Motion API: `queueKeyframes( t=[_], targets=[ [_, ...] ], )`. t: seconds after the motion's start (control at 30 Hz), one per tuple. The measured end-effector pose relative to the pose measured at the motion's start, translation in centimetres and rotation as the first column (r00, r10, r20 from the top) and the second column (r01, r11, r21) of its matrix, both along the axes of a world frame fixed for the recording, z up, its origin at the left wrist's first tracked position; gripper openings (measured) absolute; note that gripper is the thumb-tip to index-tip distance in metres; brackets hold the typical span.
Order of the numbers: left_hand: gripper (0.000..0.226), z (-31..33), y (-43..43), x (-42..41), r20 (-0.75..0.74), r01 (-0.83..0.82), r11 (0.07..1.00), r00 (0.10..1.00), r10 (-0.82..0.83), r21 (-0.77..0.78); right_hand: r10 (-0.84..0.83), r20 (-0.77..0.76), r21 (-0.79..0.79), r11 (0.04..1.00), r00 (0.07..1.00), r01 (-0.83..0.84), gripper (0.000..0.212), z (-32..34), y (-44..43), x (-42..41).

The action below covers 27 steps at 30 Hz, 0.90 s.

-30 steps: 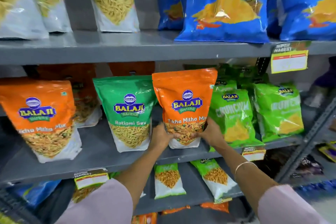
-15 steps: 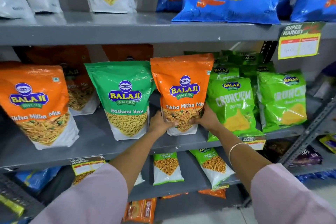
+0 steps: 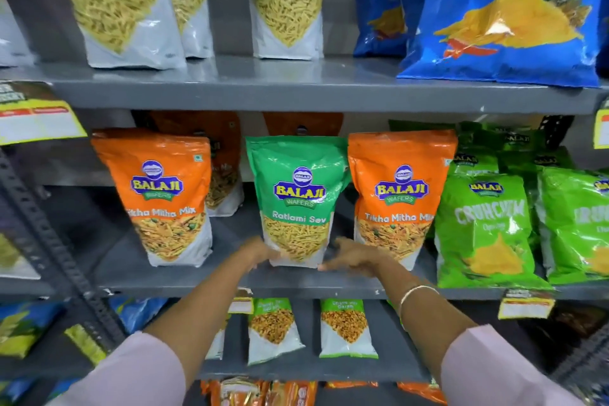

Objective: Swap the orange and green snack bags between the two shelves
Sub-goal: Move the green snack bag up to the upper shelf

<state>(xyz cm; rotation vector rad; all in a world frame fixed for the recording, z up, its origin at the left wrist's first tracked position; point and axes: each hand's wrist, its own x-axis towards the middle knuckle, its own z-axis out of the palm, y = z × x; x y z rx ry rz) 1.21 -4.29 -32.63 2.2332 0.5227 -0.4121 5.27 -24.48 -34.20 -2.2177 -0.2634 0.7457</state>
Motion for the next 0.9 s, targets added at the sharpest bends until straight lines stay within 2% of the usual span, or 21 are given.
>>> queueKeyframes(
  t=[0.1,0.17,0.2,0.27,0.33,0.37,0.7,0.9],
  targets=[
    [0.084,-1.6,2.3,1.3,0.184,-0.085,0.988,0.977,0.108,-0.125,-0.180,0.055,0.184,0.969,0.982,0.167,0.106,-2.0,2.1,1.5],
    [0.096,-2.5,3.0,2.1,0.236,-0.060,0.967,0.964,0.121,-0.249,-0.258,0.073,0.311,0.924,0.963,0.224,0.101,-2.8,2.6,2.2],
    [0.094,-2.9,3.1,2.4,0.246,-0.038,0.953,0.962,0.116,-0.300,-0.261,0.080,0.372,0.903,0.962,0.215,0.097,-3.2,2.8,2.5],
    [0.071,-3.4,3.0,2.8,0.273,0.017,0.933,0.958,0.087,-0.358,-0.266,0.091,0.459,0.866,0.960,0.196,0.093,-3.4,3.2,2.7],
    [0.046,-3.7,2.7,2.7,0.311,0.049,0.925,0.947,0.076,-0.376,-0.299,0.099,0.492,0.844,0.949,0.215,0.091,-3.5,3.5,2.7],
    [0.042,-3.8,2.7,2.7,0.328,0.050,0.922,0.941,0.085,-0.383,-0.313,0.099,0.496,0.838,0.945,0.226,0.088,-3.5,3.7,2.5],
    [0.055,-2.1,5.0,-1.6,0.421,0.039,0.972,0.905,0.064,-0.231,-0.323,0.148,0.480,0.850,0.935,0.218,0.078,-1.6,5.9,-1.7],
    [0.050,0.8,5.5,-6.4,0.458,0.049,0.978,0.887,0.050,-0.201,-0.290,0.167,0.470,0.863,0.942,0.183,0.078,0.8,6.6,-5.6]
  ],
)
